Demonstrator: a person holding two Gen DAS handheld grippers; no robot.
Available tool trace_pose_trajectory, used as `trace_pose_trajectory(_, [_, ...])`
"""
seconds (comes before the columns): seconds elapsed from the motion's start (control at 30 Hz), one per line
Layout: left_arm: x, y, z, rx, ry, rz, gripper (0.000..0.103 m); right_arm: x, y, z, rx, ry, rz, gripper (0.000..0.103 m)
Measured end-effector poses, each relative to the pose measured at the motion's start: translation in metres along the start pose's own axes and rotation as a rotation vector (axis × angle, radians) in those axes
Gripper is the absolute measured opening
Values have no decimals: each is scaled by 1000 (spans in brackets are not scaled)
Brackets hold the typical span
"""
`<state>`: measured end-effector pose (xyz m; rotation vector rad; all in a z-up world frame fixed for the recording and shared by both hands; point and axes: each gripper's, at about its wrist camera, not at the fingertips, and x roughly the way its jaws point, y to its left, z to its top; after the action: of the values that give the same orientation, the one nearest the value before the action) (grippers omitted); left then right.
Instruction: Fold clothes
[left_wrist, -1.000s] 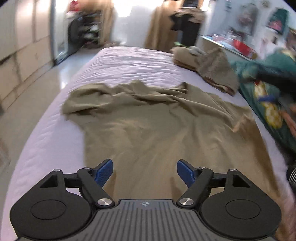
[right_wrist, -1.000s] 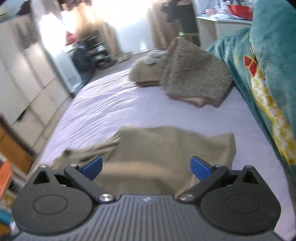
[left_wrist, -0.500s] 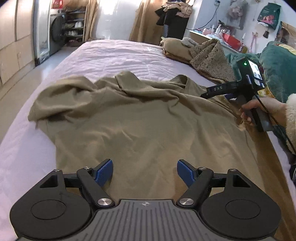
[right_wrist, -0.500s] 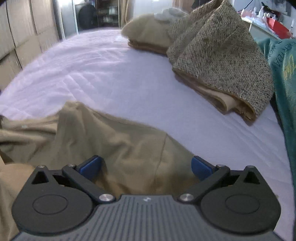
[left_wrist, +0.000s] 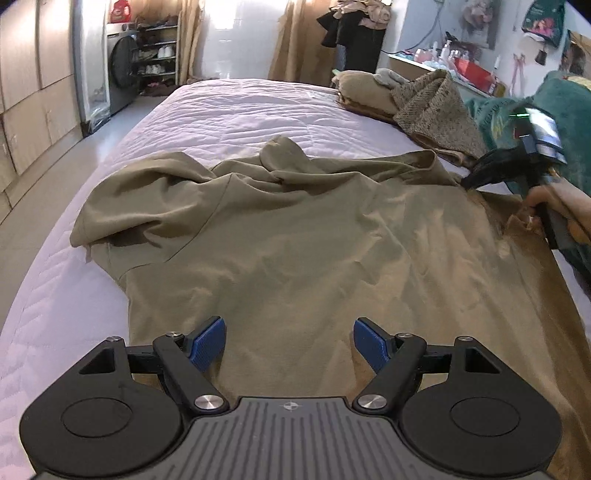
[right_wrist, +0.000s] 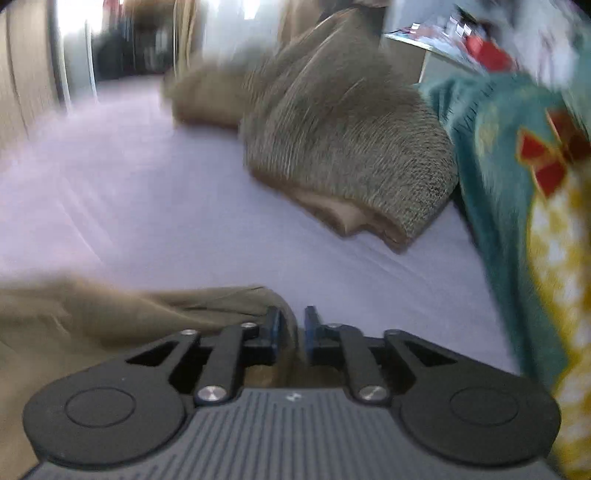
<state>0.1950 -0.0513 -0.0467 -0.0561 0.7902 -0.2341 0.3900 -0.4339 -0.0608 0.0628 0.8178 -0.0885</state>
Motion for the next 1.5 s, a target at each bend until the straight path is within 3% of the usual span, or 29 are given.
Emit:
trace_pose_trajectory(0.03, [0, 0, -1, -2, 0, 0, 78, -9, -18, 2, 99, -5, 88, 34])
trace_pose_trajectory(0.07, [-1, -1, -2, 2, 0, 0, 78, -18, -36, 4, 194, 3, 153, 66])
trace_pose_trajectory(0.1, [-1, -1, -3, 10, 1, 1, 78, -27, -49, 6, 233, 21, 147, 93])
trace_pose_trajectory(0.13, [-1, -3, -5, 16, 2, 4, 78, -35, -61, 7, 268, 39, 138, 100])
trace_pose_trajectory(0.17, [-2, -4, -6, 22, 2, 8, 78, -42, -67, 5, 238, 54, 71, 102])
trace_pose_trajectory(0.23, [-3, -7, -8, 30, 5, 16, 79, -50, -74, -1, 160, 91, -66, 102])
trace_pose_trajectory(0.33, [-6, -15, -13, 34, 14, 25, 82, -33, -81, -21, 156, 203, -105, 102])
trace_pose_trajectory(0.43, [-9, -24, -18, 71, 30, 36, 82, -28, -58, -34, 61, 170, -97, 99])
trace_pose_trajectory(0.47, [-10, -26, -20, 87, 36, 42, 83, -26, -50, -38, 29, 158, -94, 93])
trace_pose_trajectory(0.53, [-11, -28, -22, 111, 43, 54, 83, -22, -35, -46, -35, 134, -89, 61])
trace_pose_trajectory(0.57, [-12, -26, -21, 108, 38, 63, 83, -24, -22, -41, -110, 136, -111, 22])
trace_pose_trajectory(0.6, [-14, -21, -16, 94, 25, 77, 83, -25, -7, -38, -228, 142, -186, 4])
trace_pose_trajectory(0.67, [-18, -12, -7, 64, -1, 105, 83, -26, 14, -37, -453, 146, -311, 4])
trace_pose_trajectory(0.7, [-20, -7, -2, 50, -15, 119, 83, -28, 14, -35, -489, 140, -350, 4])
trace_pose_trajectory(0.8, [-25, 8, 11, 5, -54, 161, 83, -38, -5, -21, -419, 117, -476, 6])
trace_pose_trajectory(0.9, [-31, 22, 25, -39, -94, 203, 83, -24, -16, -23, -437, 283, -522, 16])
trace_pose_trajectory(0.97, [-33, 35, 35, -79, -115, 239, 83, -30, -12, -25, -467, 260, -564, 28])
trace_pose_trajectory(1.03, [-30, 50, 45, -117, -107, 294, 83, -49, 6, -13, -481, 168, -577, 51])
trace_pose_trajectory(1.07, [-27, 54, 47, -112, -97, 319, 83, -63, 21, -3, -467, 115, -512, 67])
trace_pose_trajectory(1.13, [-22, 63, 50, -103, -78, 369, 83, -90, 51, 16, -435, 9, -375, 82])
trace_pose_trajectory(1.2, [-16, 72, 49, -118, -56, 390, 83, -109, 96, 37, -378, -8, -155, 88])
trace_pose_trajectory(1.27, [-12, 84, 50, -157, -46, 382, 83, -111, 140, 48, -315, 44, 125, 89])
trace_pose_trajectory(1.33, [-7, 95, 51, -198, -37, 369, 83, -92, 185, 53, -240, 156, 365, 89])
trace_pose_trajectory(1.4, [-3, 107, 55, -246, -31, 344, 83, -72, 229, 49, -259, 225, 394, 89])
trace_pose_trajectory(1.5, [5, 126, 61, -317, -23, 306, 83, -43, 277, 36, -355, 269, 304, 89])
